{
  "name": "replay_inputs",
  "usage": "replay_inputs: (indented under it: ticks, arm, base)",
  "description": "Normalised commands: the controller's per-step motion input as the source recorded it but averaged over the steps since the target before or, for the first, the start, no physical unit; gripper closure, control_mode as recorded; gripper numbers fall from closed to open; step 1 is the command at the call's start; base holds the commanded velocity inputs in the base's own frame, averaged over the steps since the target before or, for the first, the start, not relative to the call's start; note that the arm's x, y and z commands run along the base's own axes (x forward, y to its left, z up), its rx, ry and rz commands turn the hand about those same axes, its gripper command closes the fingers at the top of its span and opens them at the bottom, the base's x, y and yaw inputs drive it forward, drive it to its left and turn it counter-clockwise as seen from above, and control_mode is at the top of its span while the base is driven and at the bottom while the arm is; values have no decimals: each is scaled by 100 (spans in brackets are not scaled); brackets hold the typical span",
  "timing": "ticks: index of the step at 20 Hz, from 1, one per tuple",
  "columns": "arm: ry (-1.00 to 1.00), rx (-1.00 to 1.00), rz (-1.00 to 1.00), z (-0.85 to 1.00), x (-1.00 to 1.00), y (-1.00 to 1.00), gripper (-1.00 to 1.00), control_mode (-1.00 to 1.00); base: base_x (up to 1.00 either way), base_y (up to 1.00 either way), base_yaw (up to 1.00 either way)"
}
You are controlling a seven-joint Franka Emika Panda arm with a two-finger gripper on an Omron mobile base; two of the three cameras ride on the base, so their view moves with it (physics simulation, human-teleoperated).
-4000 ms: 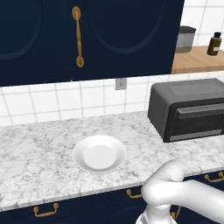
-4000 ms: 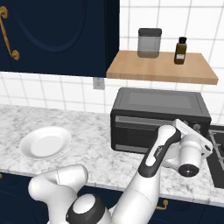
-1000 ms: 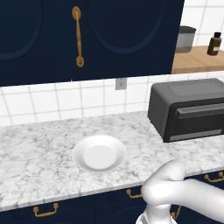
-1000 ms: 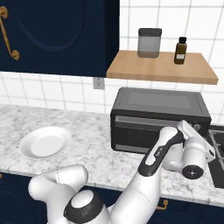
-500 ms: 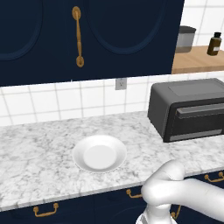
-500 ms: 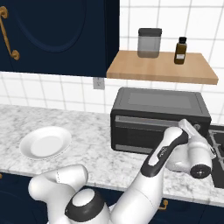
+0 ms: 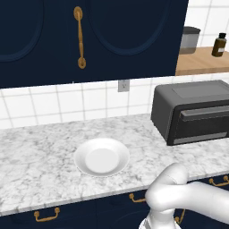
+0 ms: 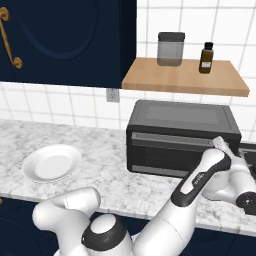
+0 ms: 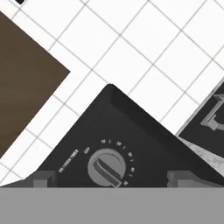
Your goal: Pick up the kebab skewer and baguette bread, and place them inside the toaster oven. Close the toaster oven door and start by setting the timer.
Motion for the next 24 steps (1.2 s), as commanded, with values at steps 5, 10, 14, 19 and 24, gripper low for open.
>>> replay_inputs:
  ticks: [5, 10, 14, 19, 24]
  arm:
    - [0, 3, 0, 0, 3, 0, -100, -100]
    - [0, 0, 0, -2, 12, 2, -100, -100]
    - [0, 0, 0, -13, 0, 4, -100, -100]
    - [0, 0, 0, -6, 0, 19, -100, -100]
    - [0, 0, 0, 0, 4, 19, -100, -100]
  base:
    - [0, 0, 0]
    - [0, 0, 0]
    - [0, 0, 0]
    - [0, 0, 0]
    - [0, 0, 0]
